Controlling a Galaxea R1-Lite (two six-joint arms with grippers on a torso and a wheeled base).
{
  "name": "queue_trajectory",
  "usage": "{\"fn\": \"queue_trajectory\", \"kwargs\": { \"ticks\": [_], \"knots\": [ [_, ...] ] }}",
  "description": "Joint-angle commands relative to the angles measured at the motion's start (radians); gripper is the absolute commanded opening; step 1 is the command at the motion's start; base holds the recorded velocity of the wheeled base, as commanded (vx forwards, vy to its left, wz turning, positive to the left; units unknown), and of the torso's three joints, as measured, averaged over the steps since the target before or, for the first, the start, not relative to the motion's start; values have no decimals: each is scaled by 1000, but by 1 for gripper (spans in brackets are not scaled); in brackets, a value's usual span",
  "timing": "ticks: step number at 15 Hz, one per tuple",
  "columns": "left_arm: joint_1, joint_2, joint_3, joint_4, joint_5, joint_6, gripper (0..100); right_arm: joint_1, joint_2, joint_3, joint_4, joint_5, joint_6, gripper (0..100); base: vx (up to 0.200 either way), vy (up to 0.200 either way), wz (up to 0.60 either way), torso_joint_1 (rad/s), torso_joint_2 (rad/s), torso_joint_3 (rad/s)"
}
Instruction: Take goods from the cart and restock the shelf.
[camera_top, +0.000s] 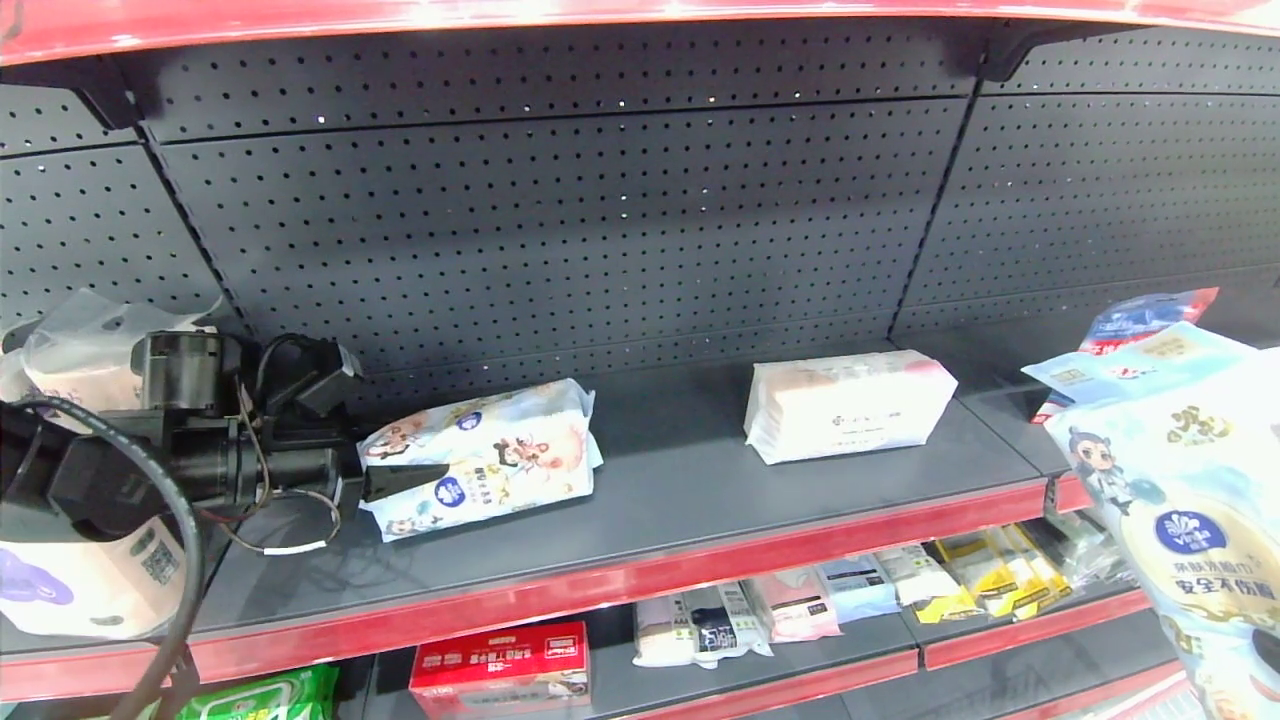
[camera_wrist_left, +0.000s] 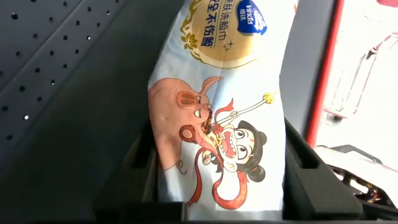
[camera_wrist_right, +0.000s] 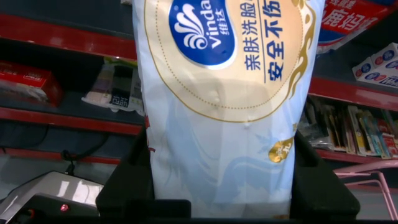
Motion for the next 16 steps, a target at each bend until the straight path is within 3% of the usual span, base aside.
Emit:
{"fn": "queue_trajectory", "kwargs": {
  "ticks": [1,5,9,16],
  "knots": [
    [1,-60,48,2,-1,0,0,0,-2,2,0,1,-1,0,0,0,0,0,0,0],
    [1,-83,126,-9,-33,11,0,0,0,1,0,1,-1,0,0,0,0,0,0,0],
    [1,-80,222,-136,-34,3,0,0,-2,2,0,1,-1,0,0,0,0,0,0,0],
    [18,-79,245,-167,-36,6,0,0,1,4,0,1,-1,0,0,0,0,0,0,0]
  ]
}}
